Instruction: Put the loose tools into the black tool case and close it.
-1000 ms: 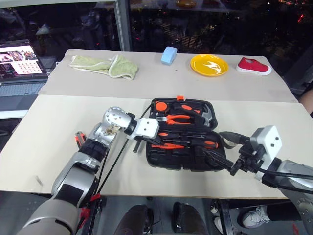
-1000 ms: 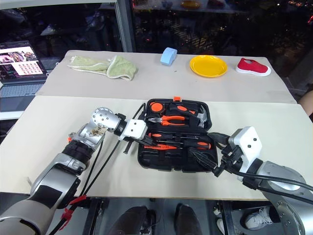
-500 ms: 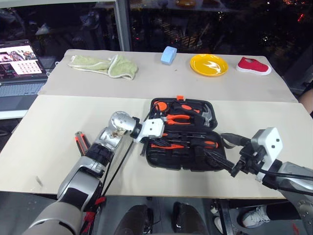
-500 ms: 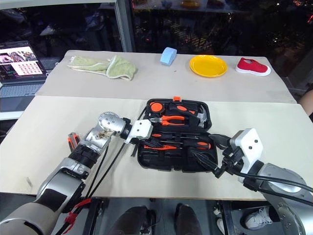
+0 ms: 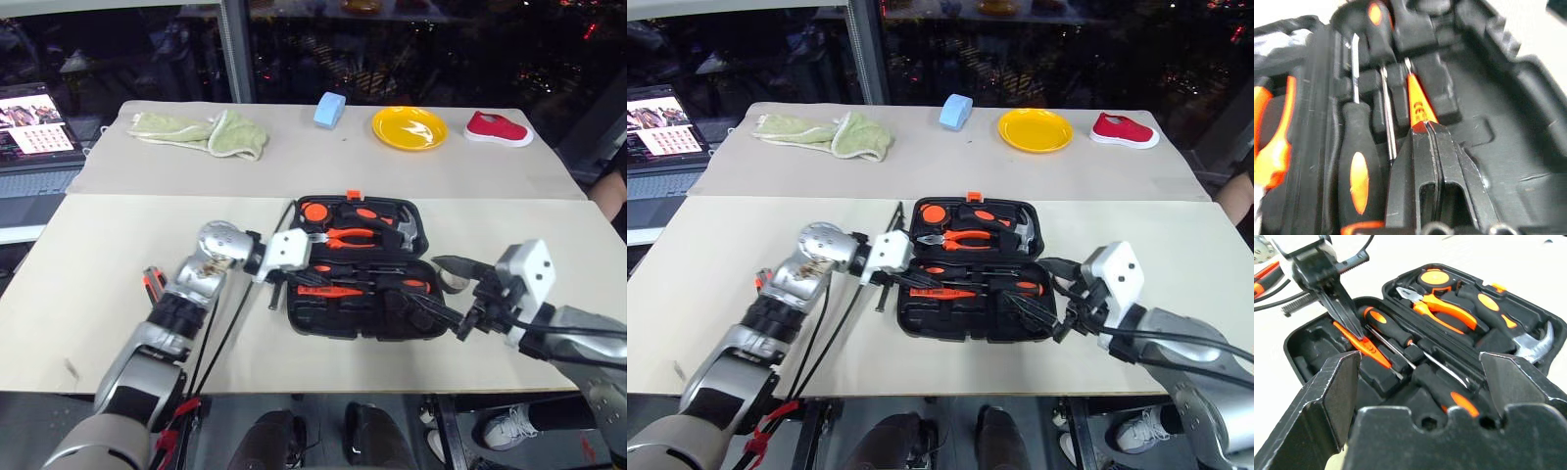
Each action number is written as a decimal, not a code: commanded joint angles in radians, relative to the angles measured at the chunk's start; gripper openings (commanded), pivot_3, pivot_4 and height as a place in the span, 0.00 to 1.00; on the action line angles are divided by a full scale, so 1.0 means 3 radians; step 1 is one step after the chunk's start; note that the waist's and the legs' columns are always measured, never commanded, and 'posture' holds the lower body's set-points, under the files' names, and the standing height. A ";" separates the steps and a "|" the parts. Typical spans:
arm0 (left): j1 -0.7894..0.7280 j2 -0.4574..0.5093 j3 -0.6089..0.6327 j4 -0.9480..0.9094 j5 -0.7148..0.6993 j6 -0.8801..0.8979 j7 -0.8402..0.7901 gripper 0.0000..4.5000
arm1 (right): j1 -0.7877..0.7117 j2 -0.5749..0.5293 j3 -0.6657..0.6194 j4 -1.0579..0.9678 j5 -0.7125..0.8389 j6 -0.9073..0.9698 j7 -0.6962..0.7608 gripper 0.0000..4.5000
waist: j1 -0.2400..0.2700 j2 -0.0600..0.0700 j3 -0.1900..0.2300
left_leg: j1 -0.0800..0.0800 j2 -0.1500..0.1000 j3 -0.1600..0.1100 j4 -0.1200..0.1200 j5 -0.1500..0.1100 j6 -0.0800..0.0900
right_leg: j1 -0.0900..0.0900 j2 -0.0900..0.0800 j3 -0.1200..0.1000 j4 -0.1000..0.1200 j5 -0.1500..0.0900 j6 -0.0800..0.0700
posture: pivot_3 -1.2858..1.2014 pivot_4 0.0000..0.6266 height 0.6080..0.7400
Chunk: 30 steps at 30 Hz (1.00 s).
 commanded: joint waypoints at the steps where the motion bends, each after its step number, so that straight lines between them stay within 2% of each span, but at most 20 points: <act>1: -0.0412 0.0034 -0.0292 0.0424 -0.0521 0.0011 0.0823 0.99 | 0.0110 0.0056 -0.0077 -0.0252 -0.0026 -0.0132 -0.0125 1.00 | -0.0003 0.0000 0.0000 | 0.0000 0.0003 -0.0004 -0.0003 0.0001 -0.0008 | 0.0001 -0.0001 -0.0002 0.0001 -0.0003 -0.0006 | 0.52 0.24 0.94; 4: -0.0835 -0.0059 -0.0633 0.0990 -0.0970 0.0011 0.1529 0.99 | 0.0301 0.0138 -0.0083 -0.0388 -0.0100 -0.0190 -0.0300 1.00 | -0.0004 -0.0002 0.0001 | 0.0002 0.0005 -0.0012 -0.0014 0.0007 -0.0024 | 0.0001 -0.0001 -0.0006 0.0002 -0.0008 -0.0015 | 0.52 0.24 0.94; 7: -0.0996 -0.0004 -0.0874 0.1306 -0.1531 0.0011 0.2022 0.99 | 0.0403 0.0196 -0.0114 -0.0445 -0.0112 -0.0204 -0.0413 1.00 | -0.0007 -0.0003 0.0002 | 0.0006 0.0006 -0.0018 -0.0015 0.0013 -0.0033 | 0.0004 -0.0002 0.0006 0.0006 -0.0009 -0.0016 | 0.52 0.24 0.94; 11: -0.1138 0.0102 -0.1040 0.1519 -0.2055 0.0011 0.2524 0.99 | 0.0502 0.0232 -0.0152 -0.0479 -0.0133 -0.0231 -0.0525 1.00 | -0.0008 -0.0003 0.0002 | 0.0019 0.0006 -0.0018 -0.0015 0.0015 -0.0037 | 0.0010 -0.0003 0.0016 0.0008 -0.0010 -0.0014 | 0.52 0.24 0.94; 15: -0.1527 0.0173 -0.1064 0.1890 -0.2508 0.0011 0.2950 0.99 | 0.0608 0.0256 -0.0163 -0.0487 -0.0148 -0.0272 -0.0563 1.00 | 0.0001 -0.0008 0.0004 | 0.0019 0.0005 -0.0019 -0.0015 0.0015 -0.0037 | 0.0006 -0.0001 0.0017 0.0008 -0.0010 -0.0014 | 0.52 0.24 0.94; 20: -0.2004 0.0363 -0.1204 0.2145 -0.3098 0.0011 0.3326 0.99 | 0.0654 0.0335 -0.0071 -0.0469 -0.0188 -0.0315 -0.0582 1.00 | -0.0001 -0.0036 0.0014 | 0.0011 0.0004 -0.0023 -0.0015 0.0016 -0.0038 | 0.0004 0.0002 0.0015 0.0010 -0.0009 -0.0016 | 0.52 0.24 0.94; 23: -0.1943 0.0608 -0.1377 0.2043 -0.3528 0.0011 0.3518 0.99 | 0.0623 0.0381 -0.0020 -0.0441 -0.0214 -0.0334 -0.0573 1.00 | -0.0033 -0.0036 0.0014 | 0.0012 -0.0001 -0.0018 -0.0022 0.0016 -0.0038 | 0.0003 0.0003 0.0015 0.0008 -0.0009 -0.0015 | 0.52 0.24 0.94; 26: -0.1640 0.0891 -0.1558 0.1841 -0.4085 -0.0279 0.3813 0.99 | 0.0595 0.0409 0.0007 -0.0410 -0.0237 -0.0346 -0.0570 1.00 | -0.0057 -0.0035 0.0014 | 0.0013 0.0001 -0.0018 -0.0028 0.0018 -0.0040 | -0.0002 0.0005 0.0012 0.0010 -0.0009 -0.0016 | 0.52 0.24 0.94; 30: -0.1047 0.1075 -0.1462 0.1677 -0.4209 -0.0548 0.3895 0.99 | 0.0593 0.0419 0.0048 -0.0374 -0.0274 -0.0373 -0.0533 1.00 | -0.0068 -0.0034 0.0015 | 0.0015 0.0004 -0.0019 -0.0039 0.0026 -0.0055 | -0.0002 0.0004 0.0013 0.0009 -0.0011 -0.0018 | 0.52 0.24 0.94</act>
